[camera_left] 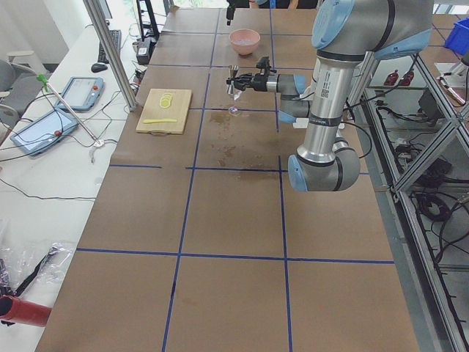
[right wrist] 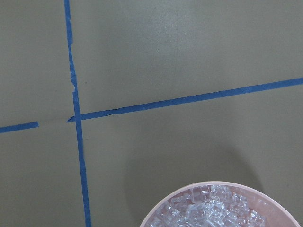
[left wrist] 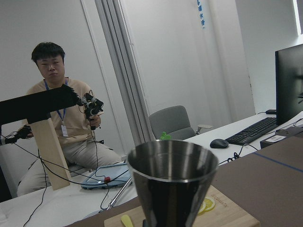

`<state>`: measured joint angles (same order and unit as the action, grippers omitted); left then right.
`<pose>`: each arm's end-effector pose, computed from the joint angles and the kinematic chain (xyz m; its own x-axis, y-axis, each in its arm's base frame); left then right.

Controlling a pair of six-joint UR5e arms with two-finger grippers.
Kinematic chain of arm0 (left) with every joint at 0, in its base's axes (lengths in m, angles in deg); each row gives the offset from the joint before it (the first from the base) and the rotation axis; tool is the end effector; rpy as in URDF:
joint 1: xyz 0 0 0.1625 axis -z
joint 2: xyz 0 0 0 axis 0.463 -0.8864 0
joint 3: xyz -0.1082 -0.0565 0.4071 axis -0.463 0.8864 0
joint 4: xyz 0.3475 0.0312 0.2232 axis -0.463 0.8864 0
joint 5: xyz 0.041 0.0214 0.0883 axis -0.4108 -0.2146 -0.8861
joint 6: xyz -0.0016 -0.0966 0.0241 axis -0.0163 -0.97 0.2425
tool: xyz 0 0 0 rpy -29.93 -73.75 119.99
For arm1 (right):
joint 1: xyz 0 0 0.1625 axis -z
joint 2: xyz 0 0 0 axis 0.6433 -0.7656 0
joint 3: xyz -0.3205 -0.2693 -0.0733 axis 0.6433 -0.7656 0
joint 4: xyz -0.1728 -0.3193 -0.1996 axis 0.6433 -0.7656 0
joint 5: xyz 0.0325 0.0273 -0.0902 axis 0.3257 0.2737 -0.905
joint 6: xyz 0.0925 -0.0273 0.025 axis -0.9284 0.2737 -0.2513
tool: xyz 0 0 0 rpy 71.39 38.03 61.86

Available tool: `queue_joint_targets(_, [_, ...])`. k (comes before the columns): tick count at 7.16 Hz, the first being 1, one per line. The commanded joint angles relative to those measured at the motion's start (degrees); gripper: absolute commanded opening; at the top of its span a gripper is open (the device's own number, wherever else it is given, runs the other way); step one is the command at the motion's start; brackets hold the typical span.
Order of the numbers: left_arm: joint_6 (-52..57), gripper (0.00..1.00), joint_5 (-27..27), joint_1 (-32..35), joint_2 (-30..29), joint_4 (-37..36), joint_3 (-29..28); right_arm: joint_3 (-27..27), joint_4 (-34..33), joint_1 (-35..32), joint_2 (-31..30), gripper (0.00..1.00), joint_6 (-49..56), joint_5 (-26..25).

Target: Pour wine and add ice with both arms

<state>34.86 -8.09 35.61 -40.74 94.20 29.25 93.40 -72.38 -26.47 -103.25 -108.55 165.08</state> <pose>0.4752 -0.2939 0.2184 0.7921 0.2587 -0.5529 0.5534 0.0779 0.8293 -0.1217 -0.4575 0.4587 0.6345 0.1591 0.7564 -0.2084 0.9776 -0.0307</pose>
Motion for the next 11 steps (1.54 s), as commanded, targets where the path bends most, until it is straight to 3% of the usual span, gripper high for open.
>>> queue_joint_targets(1, [-3.86,0.0,0.02,1.01,3.45,0.03,0.35,0.03,0.0,0.15,0.06,1.0,0.0,-0.02])
queue_joint_targets(5, [-5.02,0.0,7.65,5.58,14.51,0.29,5.16,0.03,0.0,0.32,-0.03,1.0,0.0,-0.1])
queue_joint_targets(10, [-11.35,0.0,7.93,7.08,27.17,2.93,5.89,-0.06,0.0,1.73,-0.47,1.0,0.0,-1.07])
queue_joint_targets(11, [-18.57,0.0,7.84,7.35,30.6,3.28,6.15,0.03,0.0,1.9,-0.64,1.0,0.0,-1.16])
